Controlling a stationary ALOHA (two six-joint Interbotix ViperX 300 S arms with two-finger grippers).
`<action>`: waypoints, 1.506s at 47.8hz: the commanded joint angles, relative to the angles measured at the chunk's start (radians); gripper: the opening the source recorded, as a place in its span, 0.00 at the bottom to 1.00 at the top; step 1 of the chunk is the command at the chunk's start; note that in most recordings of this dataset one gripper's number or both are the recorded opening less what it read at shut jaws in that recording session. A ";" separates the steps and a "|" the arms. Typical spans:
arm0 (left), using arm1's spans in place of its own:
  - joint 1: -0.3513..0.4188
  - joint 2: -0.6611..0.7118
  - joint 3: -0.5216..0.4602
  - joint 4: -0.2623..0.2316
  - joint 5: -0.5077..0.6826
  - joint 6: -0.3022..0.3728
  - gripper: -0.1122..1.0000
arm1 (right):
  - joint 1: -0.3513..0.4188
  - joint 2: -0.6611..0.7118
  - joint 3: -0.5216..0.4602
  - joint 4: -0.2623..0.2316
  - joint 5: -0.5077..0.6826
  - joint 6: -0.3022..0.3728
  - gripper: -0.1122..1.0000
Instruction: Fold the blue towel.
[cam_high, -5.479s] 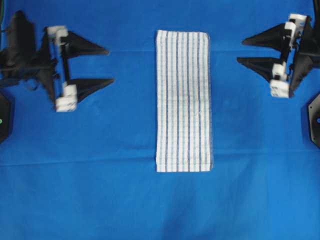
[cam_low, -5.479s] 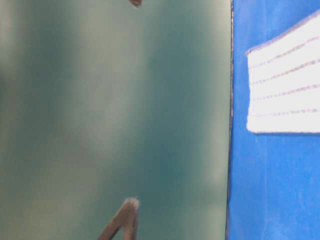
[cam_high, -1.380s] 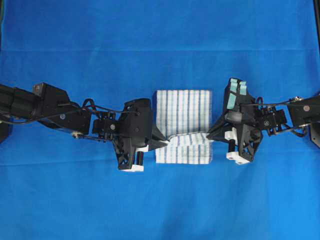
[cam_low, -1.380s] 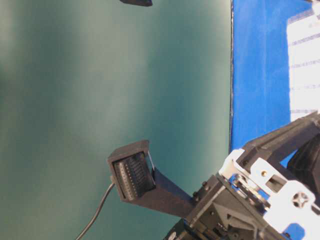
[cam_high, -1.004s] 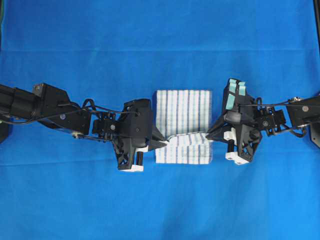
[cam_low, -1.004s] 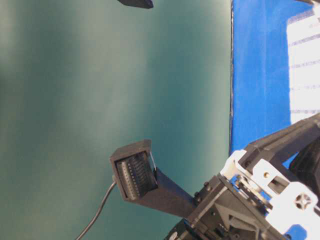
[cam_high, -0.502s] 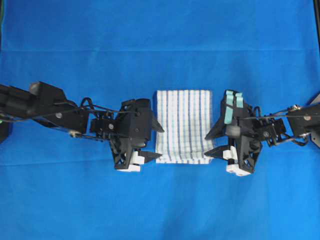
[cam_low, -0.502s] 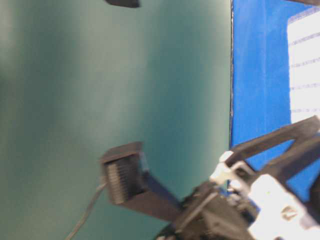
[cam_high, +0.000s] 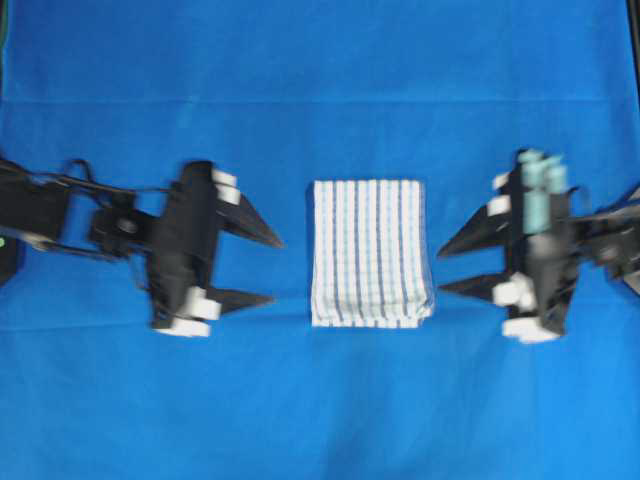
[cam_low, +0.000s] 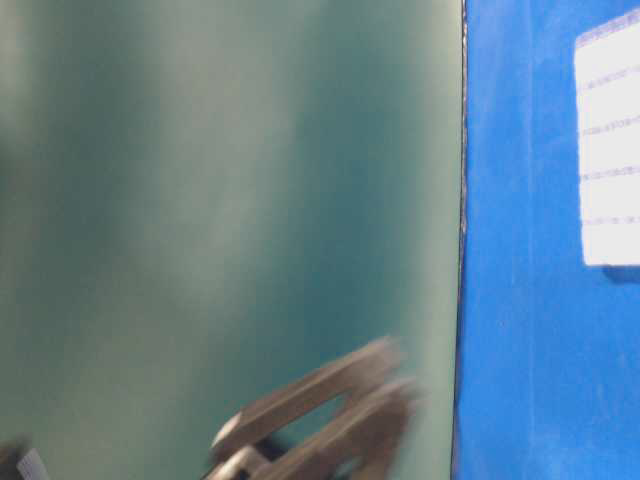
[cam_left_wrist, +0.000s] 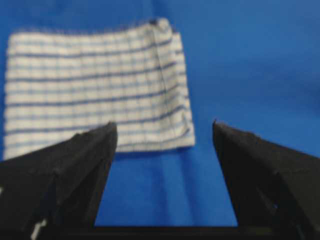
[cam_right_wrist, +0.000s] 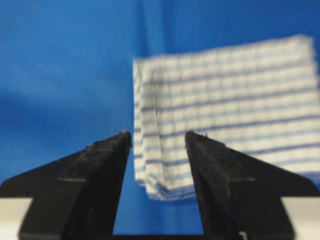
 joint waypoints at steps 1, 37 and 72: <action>-0.003 -0.117 0.029 0.003 -0.005 0.002 0.73 | -0.009 -0.097 -0.003 -0.037 0.028 0.000 0.58; 0.167 -0.861 0.442 0.005 -0.003 0.064 0.73 | -0.087 -0.592 0.189 -0.216 0.181 0.015 0.58; 0.206 -0.965 0.597 0.000 0.015 0.048 0.71 | -0.179 -0.546 0.371 -0.199 0.002 0.040 0.58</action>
